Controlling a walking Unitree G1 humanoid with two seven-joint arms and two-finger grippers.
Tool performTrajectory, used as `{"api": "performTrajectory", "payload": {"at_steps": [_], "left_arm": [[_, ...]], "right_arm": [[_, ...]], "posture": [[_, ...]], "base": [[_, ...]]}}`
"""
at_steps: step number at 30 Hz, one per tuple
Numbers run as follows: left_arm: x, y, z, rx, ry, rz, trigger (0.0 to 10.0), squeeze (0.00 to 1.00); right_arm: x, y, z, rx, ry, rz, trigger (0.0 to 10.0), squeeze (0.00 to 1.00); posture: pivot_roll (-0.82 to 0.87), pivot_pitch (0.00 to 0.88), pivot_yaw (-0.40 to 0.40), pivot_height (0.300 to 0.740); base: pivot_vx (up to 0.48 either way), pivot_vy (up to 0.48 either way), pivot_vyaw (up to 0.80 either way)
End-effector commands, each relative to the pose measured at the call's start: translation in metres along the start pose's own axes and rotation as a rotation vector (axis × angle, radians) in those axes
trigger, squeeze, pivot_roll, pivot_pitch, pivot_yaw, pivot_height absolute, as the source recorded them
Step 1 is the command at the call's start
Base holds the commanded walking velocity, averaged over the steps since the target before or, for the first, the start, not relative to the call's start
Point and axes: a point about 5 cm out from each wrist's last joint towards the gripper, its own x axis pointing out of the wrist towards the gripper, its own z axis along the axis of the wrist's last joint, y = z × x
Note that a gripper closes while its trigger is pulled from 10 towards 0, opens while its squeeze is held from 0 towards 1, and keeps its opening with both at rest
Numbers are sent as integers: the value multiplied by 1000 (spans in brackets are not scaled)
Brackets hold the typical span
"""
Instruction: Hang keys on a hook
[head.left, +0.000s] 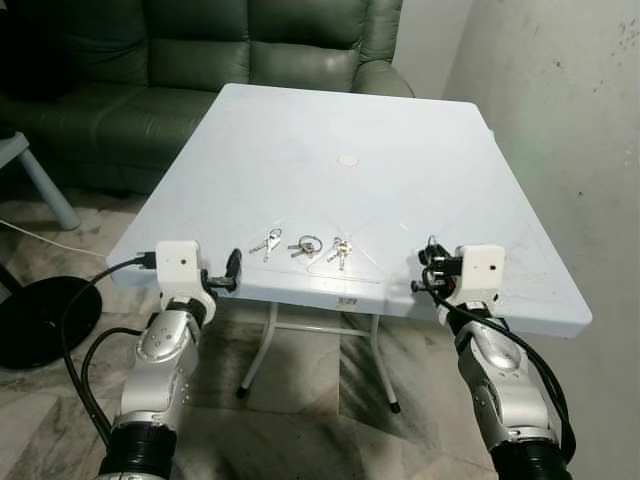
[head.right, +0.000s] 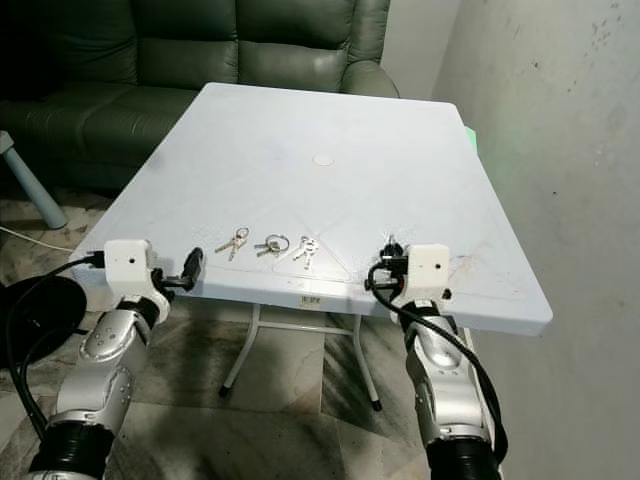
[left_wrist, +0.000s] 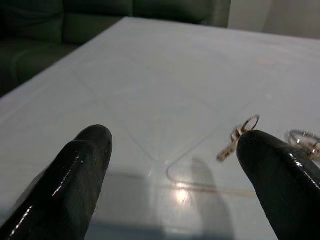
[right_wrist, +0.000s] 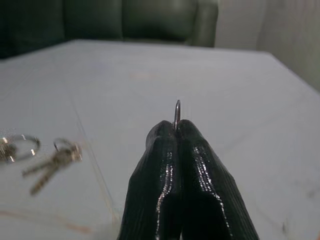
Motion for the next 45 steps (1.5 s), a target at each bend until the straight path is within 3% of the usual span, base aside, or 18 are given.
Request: {"api": "performTrajectory", "payload": {"at_steps": [1,16,20,30,34,38,45], "left_arm": [[1,-5,9,0,-35,-24,10000,0],[-11,-14,24,-16,-139,-42,10000,0],[-14,-13,23,18,-130,-65,10000,0],[-14,-18,32,-32,-174,-66,10000,0],[-16,-21,27,-55,-156,-52,10000,0],[-18,-16,20,-22,-129,-14,10000,0],[-11,-5,28,-20,-140,27,10000,0]], "right_arm": [[0,-3,8,5,-36,-8,10000,0],[-10,-2,31,25,-159,16,10000,0],[-12,-1,32,11,-174,20,10000,0],[-16,3,31,-37,-158,41,10000,0],[-18,3,25,-42,-134,20,10000,0],[-19,3,17,-68,-92,1,10000,0],[-15,6,19,-77,-97,8,10000,0]], "posture": [[62,15,-30,740],[55,25,-29,740],[51,36,-31,740],[33,48,-26,740],[31,48,-25,740],[35,47,-22,740],[43,36,-24,740]], "base": [[0,0,0],[0,0,0],[0,0,0],[0,0,0],[0,0,0],[0,0,-706],[0,0,-749]]}}
